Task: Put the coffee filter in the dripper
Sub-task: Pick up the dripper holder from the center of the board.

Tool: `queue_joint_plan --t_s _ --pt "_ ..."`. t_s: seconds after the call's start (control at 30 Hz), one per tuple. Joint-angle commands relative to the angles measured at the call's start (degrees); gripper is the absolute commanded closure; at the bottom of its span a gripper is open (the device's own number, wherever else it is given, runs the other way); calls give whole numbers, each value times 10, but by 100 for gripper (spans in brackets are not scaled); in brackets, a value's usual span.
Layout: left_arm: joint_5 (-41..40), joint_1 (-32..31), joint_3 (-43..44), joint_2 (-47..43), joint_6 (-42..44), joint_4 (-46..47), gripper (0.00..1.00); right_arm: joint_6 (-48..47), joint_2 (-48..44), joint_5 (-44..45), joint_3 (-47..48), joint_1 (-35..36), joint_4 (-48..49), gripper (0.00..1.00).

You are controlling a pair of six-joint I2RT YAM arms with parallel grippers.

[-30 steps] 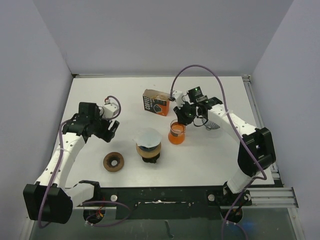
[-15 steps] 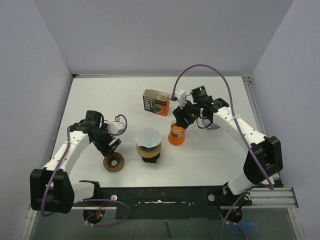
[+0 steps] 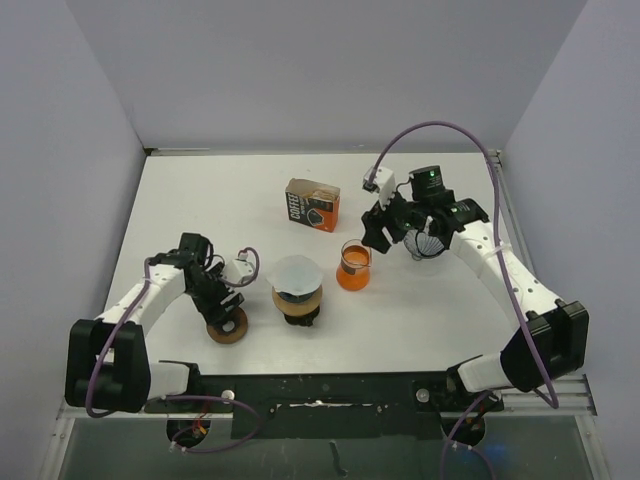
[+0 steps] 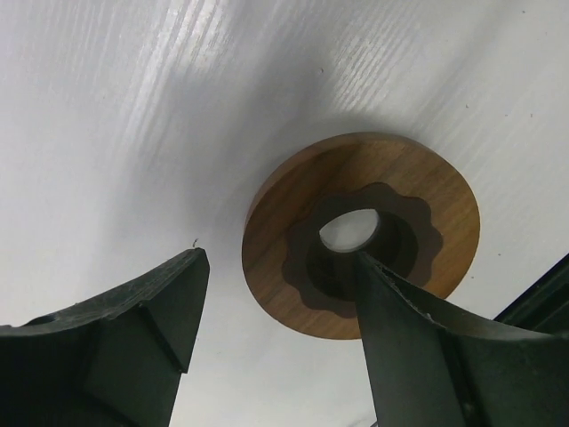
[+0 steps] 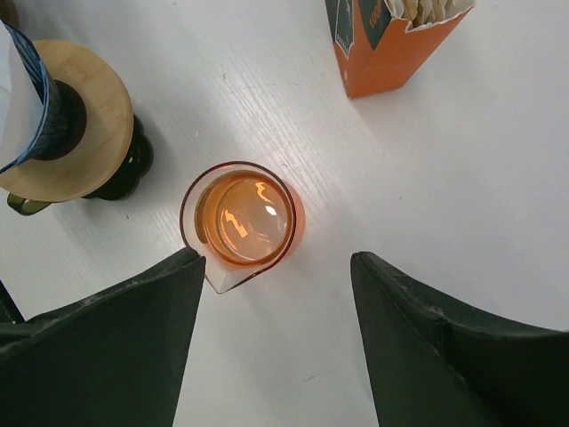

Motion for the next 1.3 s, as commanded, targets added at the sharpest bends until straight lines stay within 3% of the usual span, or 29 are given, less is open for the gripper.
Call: queue_joint_plan --t_s 0.0,0.33,0.53,0.7,0.93,1.1,1.27 --pt "17 -7 -4 9 9 48 37 -7 -25 -32 -10 -13 10 32" --pt "0 -31 -30 9 -16 92 59 -24 -48 -73 -25 -58 17 26" --pt "-26 -31 -13 -14 -11 48 75 -45 -64 -95 -53 -76 38 23" --pt "-73 -30 34 -35 -13 -7 82 -41 -62 -145 -80 -117 70 23" --pt "-128 -30 139 -55 -65 -40 84 -28 -73 -164 -107 -156 93 22" --pt "-189 -30 252 -25 -125 -37 83 -24 -88 -193 -122 -192 98 21" --pt "-192 -38 372 15 -173 -36 84 -21 -103 -203 -131 -220 95 21"
